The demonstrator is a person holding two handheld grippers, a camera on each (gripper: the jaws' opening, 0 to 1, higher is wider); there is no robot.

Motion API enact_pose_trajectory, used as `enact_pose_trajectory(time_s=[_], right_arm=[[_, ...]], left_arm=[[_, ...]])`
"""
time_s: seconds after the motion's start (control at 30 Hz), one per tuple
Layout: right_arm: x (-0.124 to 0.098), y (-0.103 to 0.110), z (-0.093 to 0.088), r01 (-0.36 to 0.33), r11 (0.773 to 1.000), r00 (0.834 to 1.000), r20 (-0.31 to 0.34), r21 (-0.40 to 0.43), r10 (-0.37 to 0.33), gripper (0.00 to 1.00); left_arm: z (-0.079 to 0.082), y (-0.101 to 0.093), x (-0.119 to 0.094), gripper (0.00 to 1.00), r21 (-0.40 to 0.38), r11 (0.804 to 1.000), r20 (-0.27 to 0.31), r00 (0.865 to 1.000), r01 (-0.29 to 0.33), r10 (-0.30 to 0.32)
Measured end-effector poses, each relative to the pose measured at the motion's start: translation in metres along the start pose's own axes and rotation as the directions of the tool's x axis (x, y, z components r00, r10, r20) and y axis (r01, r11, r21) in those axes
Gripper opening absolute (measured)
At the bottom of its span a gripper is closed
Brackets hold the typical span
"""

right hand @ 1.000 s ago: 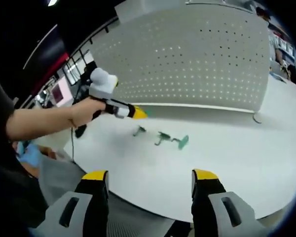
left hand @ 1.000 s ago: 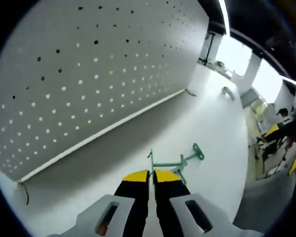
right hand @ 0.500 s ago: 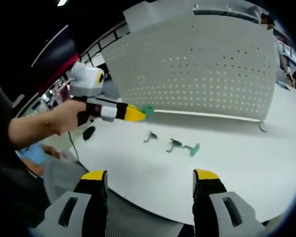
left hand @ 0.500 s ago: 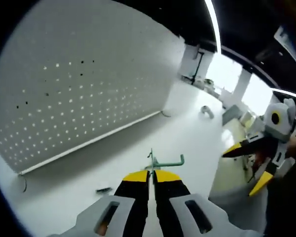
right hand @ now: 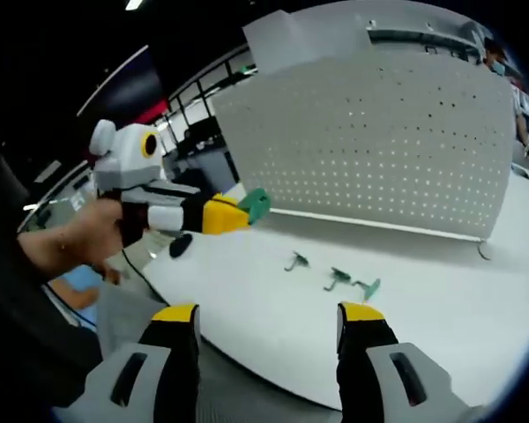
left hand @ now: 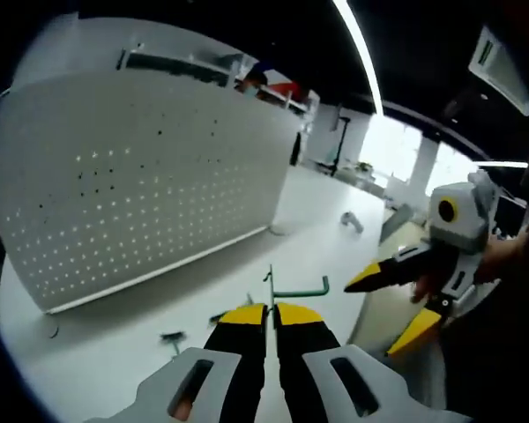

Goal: Insert the hook assembly into the mounting plate slot until the hook locks in place.

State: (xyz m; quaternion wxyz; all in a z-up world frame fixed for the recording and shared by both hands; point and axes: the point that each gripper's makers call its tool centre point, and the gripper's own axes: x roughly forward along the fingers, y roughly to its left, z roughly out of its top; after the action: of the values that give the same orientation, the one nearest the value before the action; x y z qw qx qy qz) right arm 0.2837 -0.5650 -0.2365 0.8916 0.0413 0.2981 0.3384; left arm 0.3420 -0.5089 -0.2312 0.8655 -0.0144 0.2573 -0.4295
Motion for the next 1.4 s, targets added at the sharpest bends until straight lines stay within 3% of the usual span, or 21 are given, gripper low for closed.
enact_pose_trajectory(time_s=[0.33, 0.5, 0.6, 0.77, 0.97, 1.13, 1.4], right_arm=[[0.0, 0.024, 0.039, -0.03, 0.999, 0.994, 0.099, -0.044, 0.035, 0.54], [0.002, 0.03, 0.048, -0.066, 0.998, 0.989, 0.13, -0.005, 0.066, 0.49], [-0.001, 0.03, 0.058, -0.083, 0.995, 0.981, 0.183, 0.062, 0.07, 0.45], [-0.002, 0.027, 0.065, -0.1, 0.987, 0.974, 0.215, 0.128, 0.071, 0.43], [-0.002, 0.03, 0.068, -0.113, 0.985, 0.969, 0.234, 0.131, 0.08, 0.34], [-0.002, 0.034, 0.071, -0.149, 0.971, 0.961, 0.258, 0.186, 0.098, 0.29], [0.0, 0.034, 0.078, -0.201, 0.94, 0.945, 0.308, 0.275, 0.112, 0.15]], left_arm=[[0.001, -0.02, -0.012, 0.03, -0.073, 0.997, 0.074, 0.997, -0.006, 0.011], [0.008, -0.031, -0.014, 0.03, -0.095, 0.995, 0.112, 0.994, 0.01, 0.001], [0.011, -0.035, -0.014, 0.03, -0.119, 0.993, 0.133, 0.991, 0.019, -0.003], [0.016, -0.04, -0.015, 0.03, -0.125, 0.992, 0.152, 0.988, 0.026, -0.007], [0.02, -0.041, -0.018, 0.03, -0.133, 0.991, 0.167, 0.986, 0.03, -0.008], [0.026, -0.04, -0.022, 0.03, -0.148, 0.989, 0.185, 0.983, 0.028, 0.0], [0.033, -0.045, -0.025, 0.03, -0.108, 0.994, 0.198, 0.98, 0.021, 0.001]])
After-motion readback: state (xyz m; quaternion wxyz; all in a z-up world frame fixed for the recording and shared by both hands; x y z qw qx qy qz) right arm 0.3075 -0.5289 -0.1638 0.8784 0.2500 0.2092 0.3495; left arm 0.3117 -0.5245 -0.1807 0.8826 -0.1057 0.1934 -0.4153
